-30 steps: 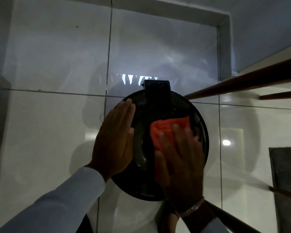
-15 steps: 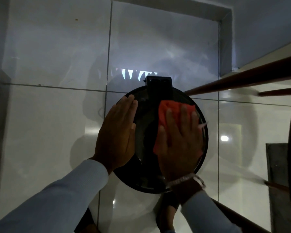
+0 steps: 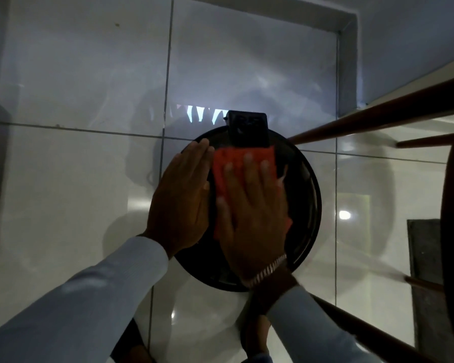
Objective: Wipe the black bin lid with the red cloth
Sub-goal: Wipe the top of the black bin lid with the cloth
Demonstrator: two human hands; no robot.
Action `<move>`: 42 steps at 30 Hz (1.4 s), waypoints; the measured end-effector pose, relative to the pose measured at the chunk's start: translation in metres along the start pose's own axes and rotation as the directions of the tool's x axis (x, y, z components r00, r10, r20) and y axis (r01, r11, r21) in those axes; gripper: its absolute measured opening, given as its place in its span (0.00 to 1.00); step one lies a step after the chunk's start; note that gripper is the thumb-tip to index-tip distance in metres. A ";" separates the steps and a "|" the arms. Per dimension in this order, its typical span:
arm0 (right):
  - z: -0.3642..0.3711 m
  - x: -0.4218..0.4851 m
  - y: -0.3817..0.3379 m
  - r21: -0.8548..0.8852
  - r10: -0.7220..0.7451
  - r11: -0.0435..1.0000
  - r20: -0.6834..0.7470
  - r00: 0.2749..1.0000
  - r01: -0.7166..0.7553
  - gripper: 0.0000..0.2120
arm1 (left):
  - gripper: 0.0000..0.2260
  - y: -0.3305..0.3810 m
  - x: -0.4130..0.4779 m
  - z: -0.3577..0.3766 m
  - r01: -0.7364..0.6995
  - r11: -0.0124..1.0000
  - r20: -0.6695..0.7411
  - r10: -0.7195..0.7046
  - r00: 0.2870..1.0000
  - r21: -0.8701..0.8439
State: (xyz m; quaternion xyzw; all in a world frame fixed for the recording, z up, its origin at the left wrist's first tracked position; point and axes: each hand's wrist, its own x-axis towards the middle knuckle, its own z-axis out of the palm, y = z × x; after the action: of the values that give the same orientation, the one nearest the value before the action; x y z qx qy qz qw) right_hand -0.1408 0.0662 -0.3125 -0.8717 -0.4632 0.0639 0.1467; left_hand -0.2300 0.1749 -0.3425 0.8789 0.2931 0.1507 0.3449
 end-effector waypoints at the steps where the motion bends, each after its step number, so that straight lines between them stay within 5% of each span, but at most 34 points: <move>1: -0.004 -0.018 0.000 0.042 -0.082 0.996 0.035 0.996 0.081 0.25 | 0.23 0.001 0.000 0.001 -0.009 1.000 -0.004 0.009 1.000 -0.002; 4: -0.025 -0.038 0.015 0.272 -0.105 0.960 0.144 0.984 0.063 0.24 | 0.23 0.001 0.002 0.002 -0.005 1.000 -0.006 0.005 1.000 -0.019; 10: -0.042 0.012 0.060 0.513 0.247 0.829 0.024 0.969 -0.224 0.20 | 0.23 0.039 0.001 -0.008 0.111 0.984 -0.096 -0.125 0.988 -0.142; 12: -0.034 0.017 0.069 0.495 0.229 0.842 0.029 0.973 -0.213 0.20 | 0.31 0.078 -0.009 0.005 0.095 0.994 0.060 -0.091 0.994 -0.063; 14: -0.029 0.016 0.072 0.447 0.182 0.877 0.024 0.983 -0.173 0.21 | 0.35 0.090 -0.030 0.019 -0.086 0.987 0.279 0.045 0.959 0.137; 16: -0.026 0.012 0.075 0.416 0.131 0.899 0.037 0.991 -0.135 0.23 | 0.34 0.078 -0.054 0.021 -0.271 0.923 0.308 0.183 0.933 0.273; 22: -0.011 0.005 0.081 0.280 0.030 0.960 0.012 0.999 -0.032 0.24 | 0.31 0.054 -0.068 0.022 -0.208 0.922 0.034 0.209 0.977 0.327; 27: -0.009 0.004 0.084 0.269 0.009 0.963 -0.030 0.999 -0.001 0.24 | 0.31 0.047 -0.086 0.028 -0.004 0.970 -0.211 0.056 0.976 0.241; 33: -0.007 0.003 0.086 0.248 -0.021 0.968 -0.049 0.999 0.032 0.24 | 0.34 0.057 -0.064 0.025 0.207 0.969 -0.276 -0.164 0.947 0.134; 37: -0.005 0.003 0.086 0.255 -0.024 0.966 -0.072 0.997 0.042 0.25 | 0.34 0.043 -0.026 0.003 0.123 0.978 -0.188 -0.091 0.978 0.170; 42: -0.003 0.001 0.087 0.243 -0.043 0.968 -0.085 0.995 0.062 0.25 | 0.34 0.017 0.036 -0.027 -0.192 0.963 0.176 0.159 0.971 0.188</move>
State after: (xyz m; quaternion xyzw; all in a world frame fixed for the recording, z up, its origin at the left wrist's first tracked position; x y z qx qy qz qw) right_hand -0.0707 0.0205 -0.3374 -0.8362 -0.4685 0.0822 0.2730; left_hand -0.2074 0.2010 -0.3090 0.9413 0.1992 0.0793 0.2607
